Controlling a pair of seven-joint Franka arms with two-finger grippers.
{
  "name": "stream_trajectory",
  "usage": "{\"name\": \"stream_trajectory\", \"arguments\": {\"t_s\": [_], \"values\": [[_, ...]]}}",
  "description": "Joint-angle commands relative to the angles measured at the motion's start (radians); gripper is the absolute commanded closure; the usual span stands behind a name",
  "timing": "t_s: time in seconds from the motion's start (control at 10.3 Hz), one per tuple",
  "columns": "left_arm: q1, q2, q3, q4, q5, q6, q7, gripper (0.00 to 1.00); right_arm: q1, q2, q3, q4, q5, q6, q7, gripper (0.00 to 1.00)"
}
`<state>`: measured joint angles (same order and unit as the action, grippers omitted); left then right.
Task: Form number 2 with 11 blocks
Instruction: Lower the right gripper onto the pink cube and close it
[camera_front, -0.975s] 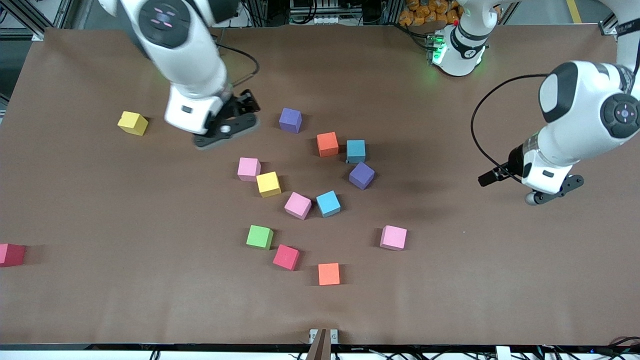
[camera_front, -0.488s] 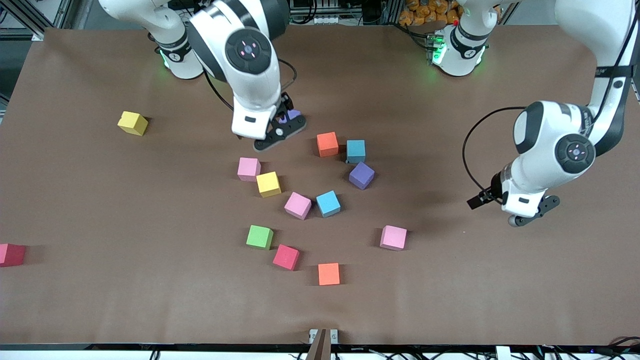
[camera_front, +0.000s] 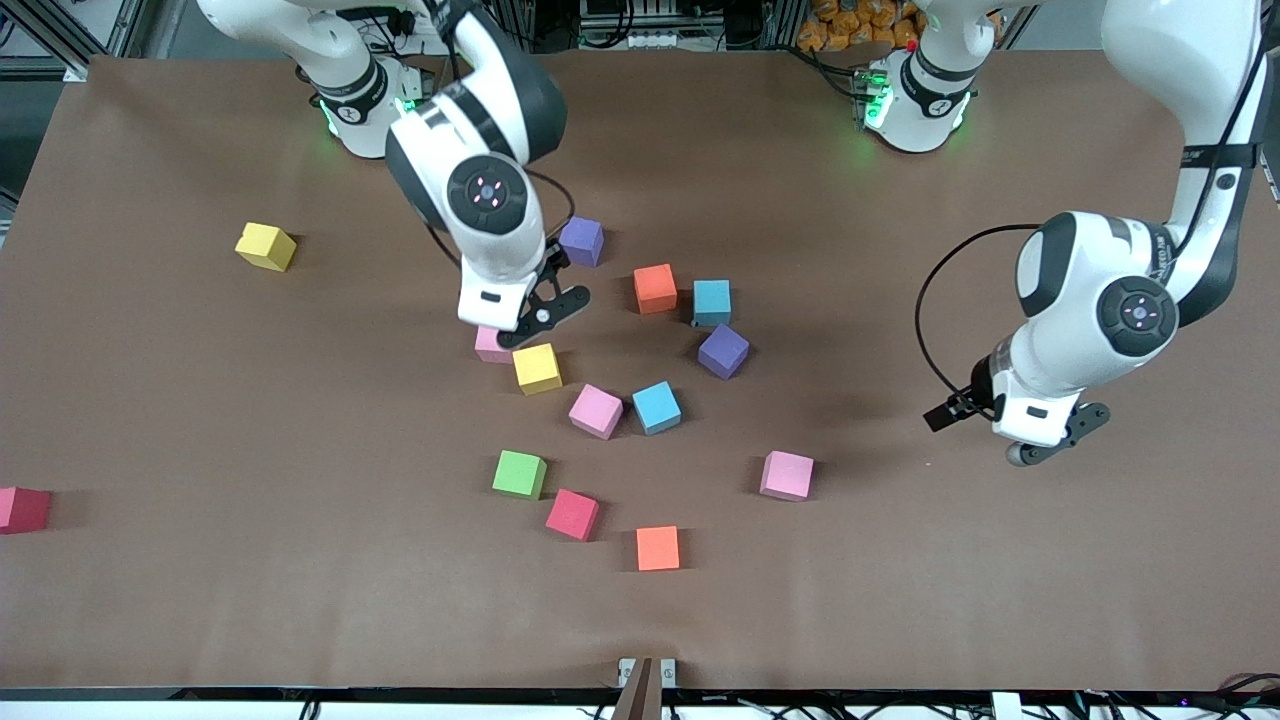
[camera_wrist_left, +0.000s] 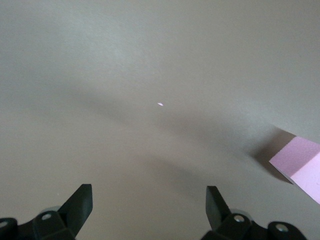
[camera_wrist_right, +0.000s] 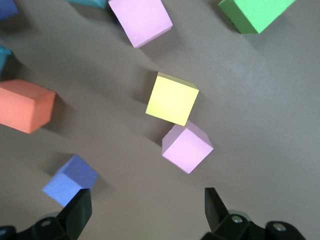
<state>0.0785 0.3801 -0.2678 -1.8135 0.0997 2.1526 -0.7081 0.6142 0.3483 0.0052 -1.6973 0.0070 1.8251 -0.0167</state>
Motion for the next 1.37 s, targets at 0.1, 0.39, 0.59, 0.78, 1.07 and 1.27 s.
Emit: {"name": "stream_trajectory", "arguments": {"t_s": [0.1, 0.39, 0.59, 0.78, 1.07, 1.27], "values": [[-0.071, 0.074, 0.004, 0.062, 0.032, -0.01, -0.05, 0.0, -0.042, -0.034, -0.04, -0.097, 0.01, 0.078, -0.443, 0.0], [-0.092, 0.105, -0.002, 0.071, 0.138, 0.003, -0.164, 0.0, -0.091, -0.028, -0.04, -0.174, 0.011, 0.187, -0.879, 0.0], [-0.092, 0.118, -0.002, 0.071, 0.137, 0.009, -0.18, 0.0, -0.09, -0.014, -0.04, -0.26, 0.011, 0.316, -1.068, 0.0], [-0.1, 0.131, -0.002, 0.083, 0.14, 0.016, -0.188, 0.0, -0.09, -0.006, -0.039, -0.33, 0.011, 0.404, -1.195, 0.0], [-0.1, 0.131, -0.004, 0.082, 0.137, 0.021, -0.191, 0.0, -0.085, 0.014, -0.039, -0.357, 0.04, 0.404, -1.201, 0.0], [-0.103, 0.14, -0.004, 0.082, 0.14, 0.023, -0.195, 0.0, -0.08, 0.046, -0.039, -0.357, 0.099, 0.408, -1.201, 0.0]]}}
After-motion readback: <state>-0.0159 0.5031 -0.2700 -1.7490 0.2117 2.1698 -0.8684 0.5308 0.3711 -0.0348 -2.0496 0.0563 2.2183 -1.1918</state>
